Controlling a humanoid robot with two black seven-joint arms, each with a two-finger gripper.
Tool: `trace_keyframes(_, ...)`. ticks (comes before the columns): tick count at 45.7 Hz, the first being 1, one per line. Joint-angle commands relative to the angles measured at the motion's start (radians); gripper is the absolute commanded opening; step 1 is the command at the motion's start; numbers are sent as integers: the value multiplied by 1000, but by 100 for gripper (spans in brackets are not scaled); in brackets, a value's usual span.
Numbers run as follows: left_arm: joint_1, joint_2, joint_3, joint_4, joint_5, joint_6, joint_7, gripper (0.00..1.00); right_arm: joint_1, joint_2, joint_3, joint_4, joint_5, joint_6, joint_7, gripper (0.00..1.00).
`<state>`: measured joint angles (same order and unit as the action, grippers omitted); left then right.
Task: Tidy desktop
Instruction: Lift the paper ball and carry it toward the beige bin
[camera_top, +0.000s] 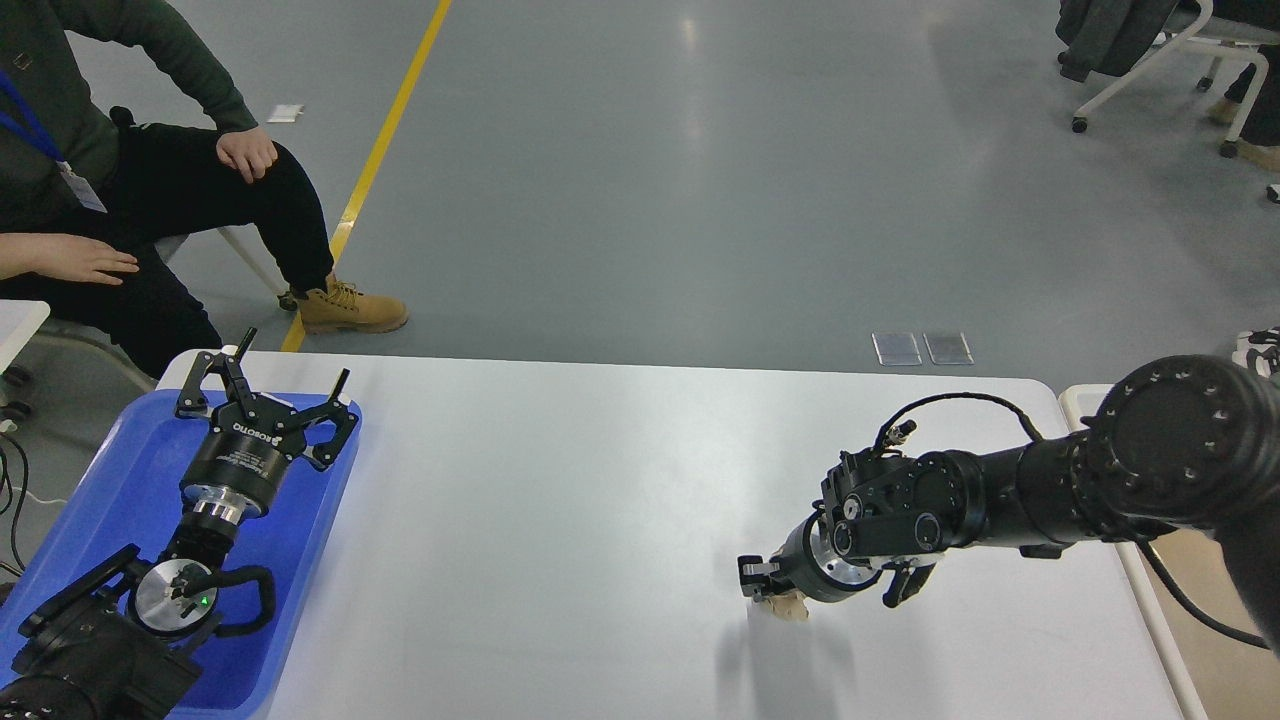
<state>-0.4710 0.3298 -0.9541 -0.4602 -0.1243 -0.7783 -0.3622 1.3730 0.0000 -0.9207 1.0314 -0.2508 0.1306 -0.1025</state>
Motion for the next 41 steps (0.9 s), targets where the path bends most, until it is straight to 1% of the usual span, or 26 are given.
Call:
trace_keyframes(1,-2,0,0,0,0,-1,0,99,92,0,-13,119,5,3,-2,0)
trace_keyframes(7,-2,0,0,0,0,-1,0,99,199,-6,-70,225,8,1,-3,0)
trace_keyframes(18,-2,0,0,0,0,-1,0,99,477,-144,-162,410,4,32,-3,0)
trace_keyframes(26,0,0,0,0,0,-1,0,99,668,-204,-204,463,7,164,-3,0)
trace_keyframes(30,0,0,0,0,0,-1,0,99,761,-232,-227,487,-1,208,-5,0)
trace_keyframes(35,0,0,0,0,0,-1,0,99,860,-238,-279,492,-18,271,-5,0)
trace_keyframes(41,0,0,0,0,0,-1,0,99,951,-278,-285,492,-39,366,-5,0)
